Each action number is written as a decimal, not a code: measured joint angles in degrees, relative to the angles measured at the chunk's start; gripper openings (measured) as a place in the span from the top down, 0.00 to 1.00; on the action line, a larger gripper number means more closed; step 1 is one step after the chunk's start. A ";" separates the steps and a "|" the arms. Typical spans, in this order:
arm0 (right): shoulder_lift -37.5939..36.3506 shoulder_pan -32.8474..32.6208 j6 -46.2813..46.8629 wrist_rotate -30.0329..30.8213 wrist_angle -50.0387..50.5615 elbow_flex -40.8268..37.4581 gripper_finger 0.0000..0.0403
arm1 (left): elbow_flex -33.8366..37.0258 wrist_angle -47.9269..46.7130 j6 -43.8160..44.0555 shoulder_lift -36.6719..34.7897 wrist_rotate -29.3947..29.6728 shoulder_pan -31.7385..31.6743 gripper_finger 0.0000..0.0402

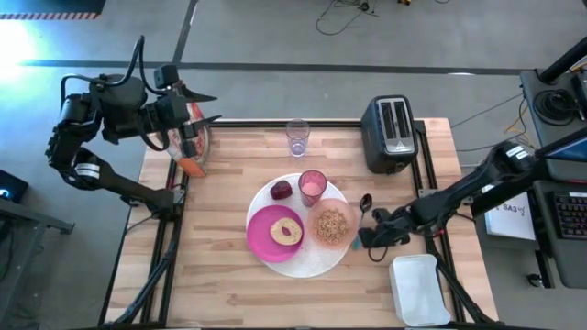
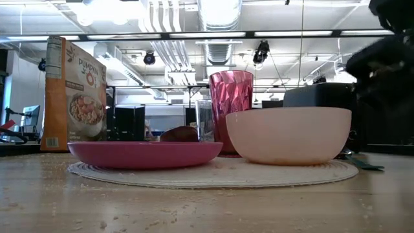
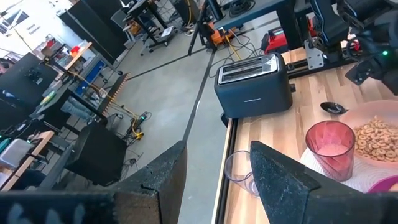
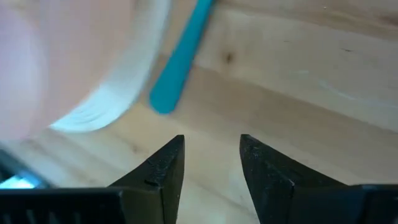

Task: Arrange a breakfast setting
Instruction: Return to Home Position

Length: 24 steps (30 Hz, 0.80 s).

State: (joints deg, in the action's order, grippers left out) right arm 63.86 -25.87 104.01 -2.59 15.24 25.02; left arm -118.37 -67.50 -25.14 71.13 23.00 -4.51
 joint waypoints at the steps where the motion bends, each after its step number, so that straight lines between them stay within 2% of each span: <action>1: -1.23 0.00 -0.59 0.16 0.25 0.00 0.64 | 0.00 0.00 0.10 -0.03 0.00 0.00 0.60; 5: -7.71 0.02 -7.77 0.62 1.60 -0.02 0.66 | 0.00 -0.58 0.21 -0.46 0.00 0.00 0.60; 12: -20.94 0.02 -28.42 1.35 2.01 -0.02 0.71 | 0.00 -0.71 2.01 -2.57 0.00 0.00 0.60; 14: -24.06 0.00 -34.44 4.18 2.94 -0.02 0.72 | 0.00 -0.82 3.13 -3.36 0.00 0.00 0.60; 20: -30.94 0.02 -48.92 19.85 8.67 -0.32 0.75 | 0.00 -0.86 6.04 -5.99 0.00 0.01 0.60; 24: -34.25 0.02 -57.06 20.88 8.51 -2.24 0.75 | 0.00 -0.86 7.76 -7.55 0.01 0.01 0.60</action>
State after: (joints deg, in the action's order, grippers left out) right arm 29.61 -25.85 46.95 18.29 23.76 22.77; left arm -118.37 -68.36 -17.38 63.58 23.01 -4.50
